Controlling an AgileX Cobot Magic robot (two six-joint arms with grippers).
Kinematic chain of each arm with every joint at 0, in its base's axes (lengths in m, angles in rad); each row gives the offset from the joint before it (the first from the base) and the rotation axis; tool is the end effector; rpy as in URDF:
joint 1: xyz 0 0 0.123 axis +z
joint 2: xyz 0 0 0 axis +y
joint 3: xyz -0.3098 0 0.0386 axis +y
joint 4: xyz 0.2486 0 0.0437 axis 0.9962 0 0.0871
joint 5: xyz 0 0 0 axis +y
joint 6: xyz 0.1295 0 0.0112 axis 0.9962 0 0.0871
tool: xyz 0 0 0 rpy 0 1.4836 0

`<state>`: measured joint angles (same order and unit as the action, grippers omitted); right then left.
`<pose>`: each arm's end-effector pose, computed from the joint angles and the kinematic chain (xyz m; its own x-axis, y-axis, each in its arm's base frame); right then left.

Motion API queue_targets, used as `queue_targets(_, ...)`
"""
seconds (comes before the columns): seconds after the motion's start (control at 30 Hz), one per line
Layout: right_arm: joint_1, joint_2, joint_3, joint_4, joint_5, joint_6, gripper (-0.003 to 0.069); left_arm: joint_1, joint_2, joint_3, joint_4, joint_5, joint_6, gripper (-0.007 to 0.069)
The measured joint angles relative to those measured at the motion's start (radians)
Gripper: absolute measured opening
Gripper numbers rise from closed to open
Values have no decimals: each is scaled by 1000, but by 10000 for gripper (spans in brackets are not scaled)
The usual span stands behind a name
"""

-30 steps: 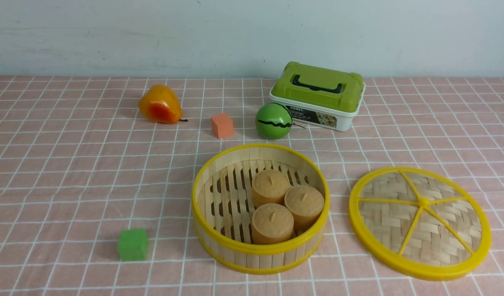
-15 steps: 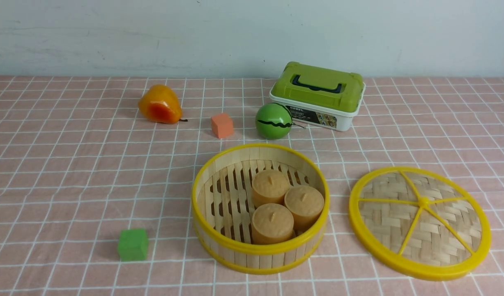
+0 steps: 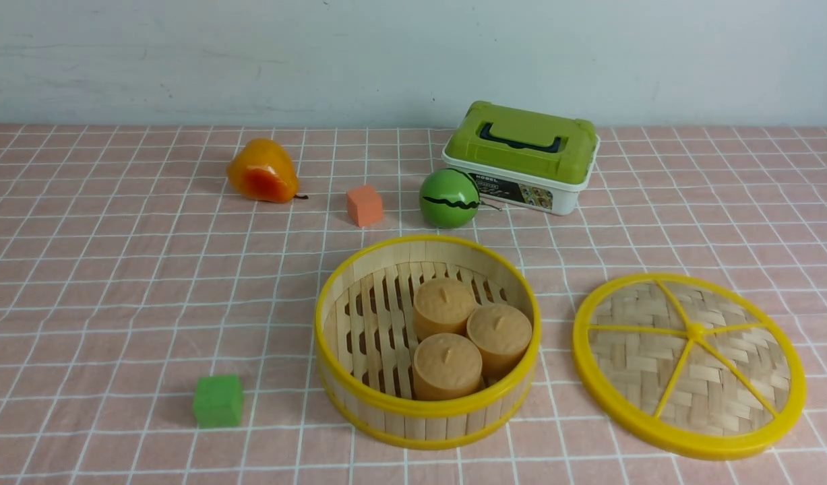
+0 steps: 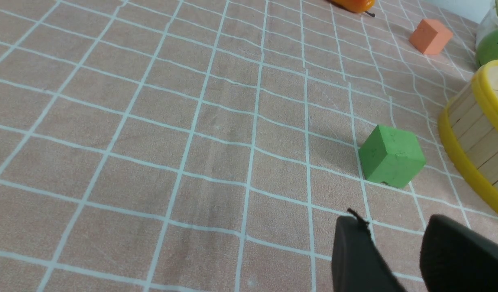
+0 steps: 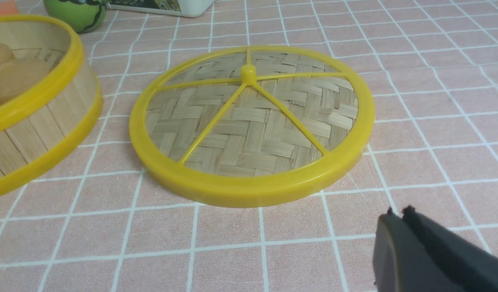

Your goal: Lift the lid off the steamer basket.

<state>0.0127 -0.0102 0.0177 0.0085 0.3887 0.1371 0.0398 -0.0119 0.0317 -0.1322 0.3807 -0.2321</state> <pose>0.0625 0.0012 0.1606 -0.3032 0.1406 -0.9425 0.0283 0.9899 0.1386 0.0630 -0.0039 0.1569 -0.2885 -0.3589 -0.8877 -0.0996 0.9333 -0.3450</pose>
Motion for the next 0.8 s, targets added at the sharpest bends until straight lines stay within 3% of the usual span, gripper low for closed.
queue_targets(0.8, 0, 0, 0, 0, 0, 0, 7, 0, 0, 0, 0, 0, 0, 239)
